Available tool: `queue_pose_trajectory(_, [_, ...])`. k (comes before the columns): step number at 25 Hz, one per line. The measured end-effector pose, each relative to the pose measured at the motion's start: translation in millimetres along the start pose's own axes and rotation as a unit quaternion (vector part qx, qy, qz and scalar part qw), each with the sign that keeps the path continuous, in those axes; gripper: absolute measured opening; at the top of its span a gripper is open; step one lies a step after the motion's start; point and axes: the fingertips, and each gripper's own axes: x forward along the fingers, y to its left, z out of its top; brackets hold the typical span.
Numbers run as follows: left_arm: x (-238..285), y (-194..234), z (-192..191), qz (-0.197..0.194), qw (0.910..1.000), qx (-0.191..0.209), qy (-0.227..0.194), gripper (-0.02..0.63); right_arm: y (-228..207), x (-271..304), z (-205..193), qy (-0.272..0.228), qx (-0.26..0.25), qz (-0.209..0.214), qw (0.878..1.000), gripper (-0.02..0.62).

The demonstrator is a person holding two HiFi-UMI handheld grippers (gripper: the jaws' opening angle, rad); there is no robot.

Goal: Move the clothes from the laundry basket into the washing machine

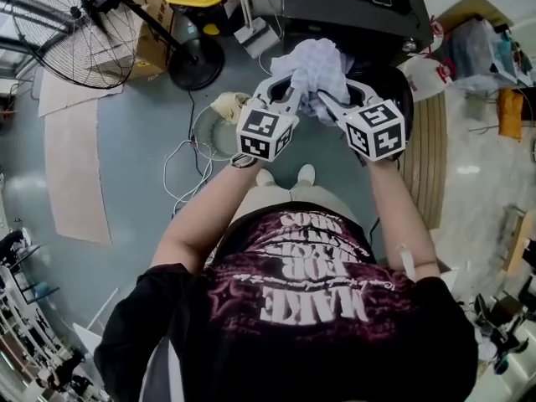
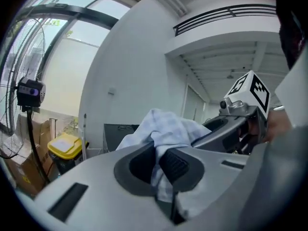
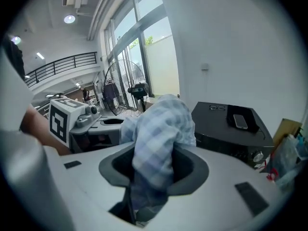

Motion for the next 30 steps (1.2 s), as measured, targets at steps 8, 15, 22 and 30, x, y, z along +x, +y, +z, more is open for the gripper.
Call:
queue_pose_trajectory(8, [10.4, -15.3, 9.1, -0.023, 0.9984, 0.052, -0.004, 0.015, 5.4, -9.6, 8.0, -0.046, 0.124, 0.016, 0.991, 0.201])
queue_pose_trajectory(15, [19.0, -35.8, 2.2, -0.027, 0.9934, 0.111, 0.0, 0.014, 0.0, -21.9, -0.8, -0.082, 0.202, 0.029, 0.976, 0.255])
queue_pose_trajectory(22, [43.3, -75.5, -5.5, -0.031, 0.989, 0.145, 0.006, 0.014, -27.0, -39.5, -3.3, -0.093, 0.239, 0.026, 0.966, 0.4])
queue_pose_trajectory(30, [81.7, -122.1, -12.1, -0.024, 0.9849, 0.171, 0.019, 0.014, -79.4, -70.6, -27.9, -0.078, 0.224, -0.002, 0.972, 0.293])
